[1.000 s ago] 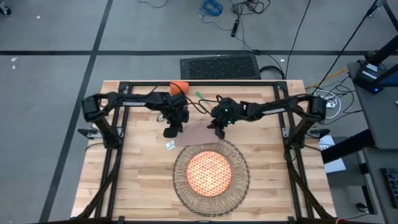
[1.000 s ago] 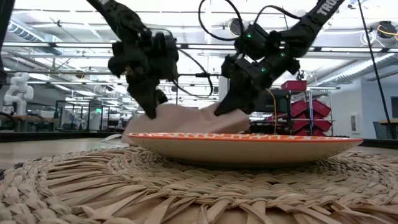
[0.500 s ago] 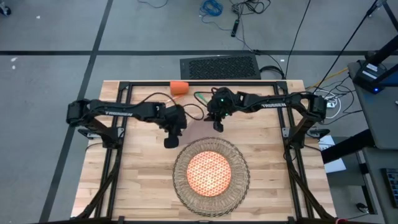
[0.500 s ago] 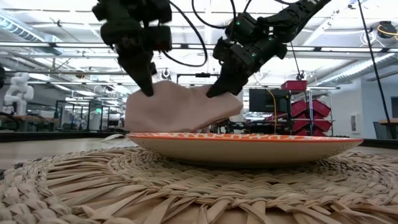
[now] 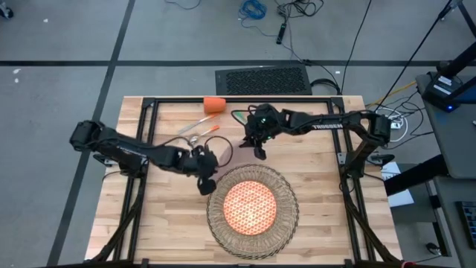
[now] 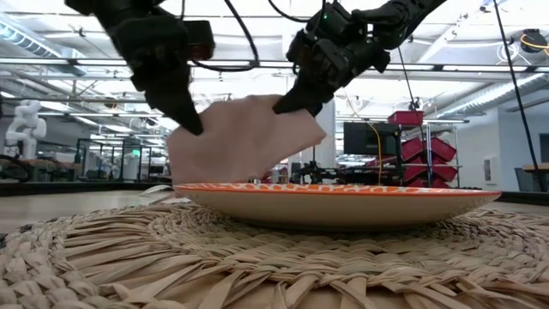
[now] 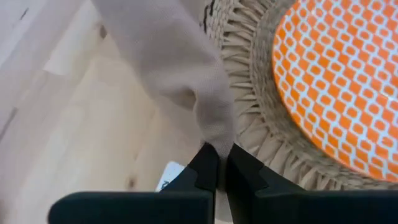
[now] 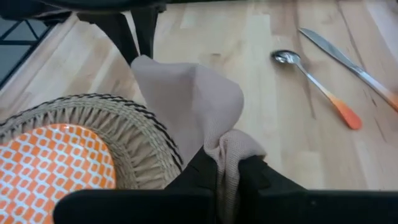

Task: Set table place
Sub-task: Put the napkin on the left side of the mat

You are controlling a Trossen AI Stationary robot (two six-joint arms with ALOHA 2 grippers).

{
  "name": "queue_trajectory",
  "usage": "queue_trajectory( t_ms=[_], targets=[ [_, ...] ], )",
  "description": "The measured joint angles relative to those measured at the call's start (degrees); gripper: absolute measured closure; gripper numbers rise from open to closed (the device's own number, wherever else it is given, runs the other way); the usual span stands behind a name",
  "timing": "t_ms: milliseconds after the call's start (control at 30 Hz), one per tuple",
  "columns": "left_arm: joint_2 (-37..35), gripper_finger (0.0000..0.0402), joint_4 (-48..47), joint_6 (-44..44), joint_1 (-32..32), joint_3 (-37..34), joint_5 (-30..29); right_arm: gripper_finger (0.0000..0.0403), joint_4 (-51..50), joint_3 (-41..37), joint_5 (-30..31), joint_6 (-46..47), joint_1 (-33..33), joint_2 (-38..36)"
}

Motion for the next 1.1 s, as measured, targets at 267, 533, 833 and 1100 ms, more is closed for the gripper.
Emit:
queue_trajectory(
  t_ms=[267, 533, 833, 1100],
  targets=[
    [-2.43, 0.0401, 4.13, -4.98, -9.12, -4.11, -16.82, 0.0403, -0.52, 3.25, 0.28, 2.38, 1.61, 2.46],
    [-5.95, 0.0401, 7.1, -13.03, -17.3, -6.95, -23.79, 0.0403, -8.4, 16.97, 0.24, 2.02, 3.42, 12.66],
    [-3.48, 0.0401, 3.81, -32.23, -30.38, -6.95, -35.39, 0.0403, -17.0, 31.53, -1.21, 0.0, 4.76, 23.25],
    [1.8, 0.0401, 1.8, -49.96, -39.57, -6.95, -39.17, 0.0403, -18.22, 38.26, -3.26, -0.69, 7.89, 31.19]
  ],
)
